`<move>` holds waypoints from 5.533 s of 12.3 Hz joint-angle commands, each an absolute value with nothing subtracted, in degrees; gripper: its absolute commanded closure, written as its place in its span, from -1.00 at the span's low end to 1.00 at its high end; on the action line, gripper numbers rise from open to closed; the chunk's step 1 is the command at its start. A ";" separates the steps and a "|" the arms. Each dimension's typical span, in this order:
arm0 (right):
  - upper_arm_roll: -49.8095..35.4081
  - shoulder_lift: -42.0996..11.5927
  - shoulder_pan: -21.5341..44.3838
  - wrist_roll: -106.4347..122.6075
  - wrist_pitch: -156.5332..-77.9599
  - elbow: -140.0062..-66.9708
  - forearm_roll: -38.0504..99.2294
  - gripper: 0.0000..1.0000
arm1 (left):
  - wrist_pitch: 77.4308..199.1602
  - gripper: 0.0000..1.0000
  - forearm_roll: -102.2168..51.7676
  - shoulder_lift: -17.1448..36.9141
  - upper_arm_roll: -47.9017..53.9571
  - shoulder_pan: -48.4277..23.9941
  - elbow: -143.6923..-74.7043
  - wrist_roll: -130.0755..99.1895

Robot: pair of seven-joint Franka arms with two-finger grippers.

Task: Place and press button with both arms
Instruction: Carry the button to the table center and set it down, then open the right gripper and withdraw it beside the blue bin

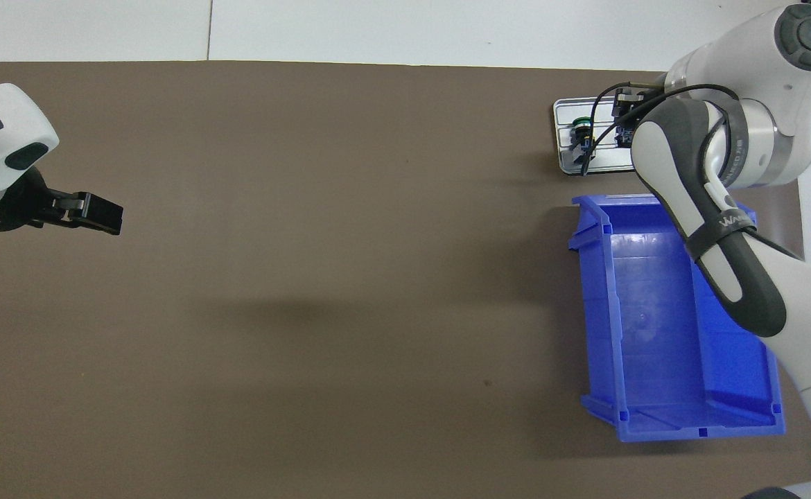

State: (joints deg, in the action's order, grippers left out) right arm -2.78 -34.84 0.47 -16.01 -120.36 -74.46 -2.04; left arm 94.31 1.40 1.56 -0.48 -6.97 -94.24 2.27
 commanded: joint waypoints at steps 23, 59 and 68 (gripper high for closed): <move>-3.25 -34.99 40.08 -131.47 -120.12 -83.38 -11.51 1.00 | 94.92 -1.00 2.37 -0.09 -0.44 -6.86 -96.15 1.67; -3.08 0.26 2.73 -33.00 -101.97 -98.98 0.97 -0.97 | 95.36 -1.00 2.37 -0.53 -0.09 -7.82 -95.80 1.41; -2.11 0.26 0.00 -13.46 -89.84 -88.68 1.05 -1.00 | 97.47 -1.00 2.20 -0.44 0.26 -8.00 -96.06 3.24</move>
